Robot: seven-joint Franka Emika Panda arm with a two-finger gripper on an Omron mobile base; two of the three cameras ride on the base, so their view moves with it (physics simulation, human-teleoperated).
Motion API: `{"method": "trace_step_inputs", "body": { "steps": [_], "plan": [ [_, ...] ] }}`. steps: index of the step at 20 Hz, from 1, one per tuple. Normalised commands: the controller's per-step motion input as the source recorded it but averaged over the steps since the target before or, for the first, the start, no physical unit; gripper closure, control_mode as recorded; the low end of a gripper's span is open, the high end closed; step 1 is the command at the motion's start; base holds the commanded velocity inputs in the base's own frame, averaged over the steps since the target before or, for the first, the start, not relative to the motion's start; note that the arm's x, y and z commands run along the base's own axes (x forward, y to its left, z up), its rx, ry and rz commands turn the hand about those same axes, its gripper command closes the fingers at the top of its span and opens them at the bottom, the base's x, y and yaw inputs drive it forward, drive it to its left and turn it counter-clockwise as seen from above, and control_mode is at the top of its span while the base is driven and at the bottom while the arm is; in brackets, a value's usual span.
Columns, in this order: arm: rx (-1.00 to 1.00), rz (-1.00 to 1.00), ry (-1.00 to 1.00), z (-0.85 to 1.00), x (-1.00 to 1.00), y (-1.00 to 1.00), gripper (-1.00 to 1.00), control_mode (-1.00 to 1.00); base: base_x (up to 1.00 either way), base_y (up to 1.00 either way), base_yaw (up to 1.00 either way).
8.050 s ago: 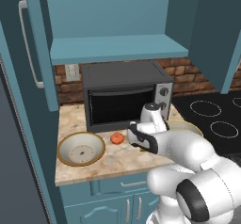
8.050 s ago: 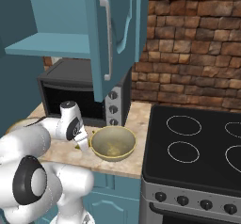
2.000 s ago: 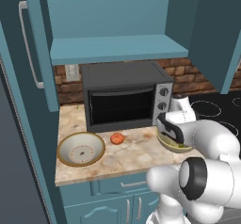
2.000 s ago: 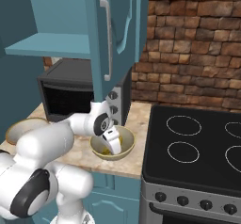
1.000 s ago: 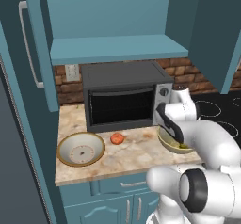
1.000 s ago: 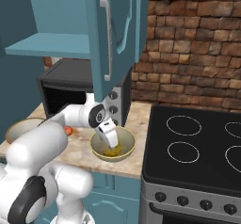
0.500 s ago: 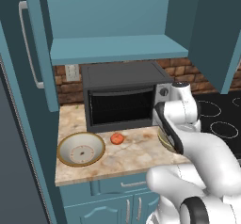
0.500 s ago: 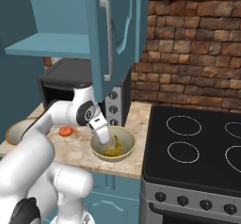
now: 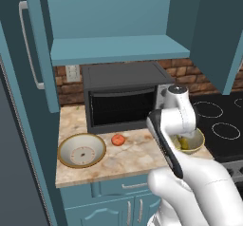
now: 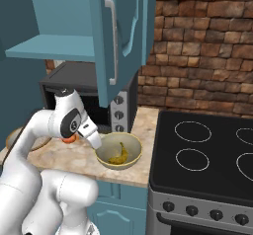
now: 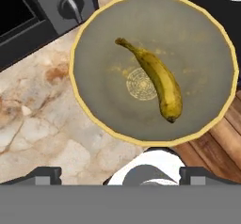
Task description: Pick both bowls and place them on the counter. Then place the banana in one bowl and place the squash in the other bowl.
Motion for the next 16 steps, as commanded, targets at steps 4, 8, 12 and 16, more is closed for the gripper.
{"method": "trace_step_inputs", "body": {
  "steps": [4, 8, 12, 16],
  "plan": [
    [0.01, 0.29, -0.07, 0.06, -0.03, 0.45, -1.0, -1.0, 0.0, 0.0, 0.0],
    [0.04, 0.26, -0.02, 0.01, 0.21, 0.3, -1.0, -1.0, 0.0, 0.0, 0.0],
    [0.05, 0.28, 0.0, 0.07, 0.28, 0.27, -1.0, -1.0, 0.0, 0.0, 0.0],
    [0.02, 0.22, 0.0, 0.01, 0.26, 0.36, -1.0, -1.0, 0.0, 0.0, 0.0]
  ]
}}
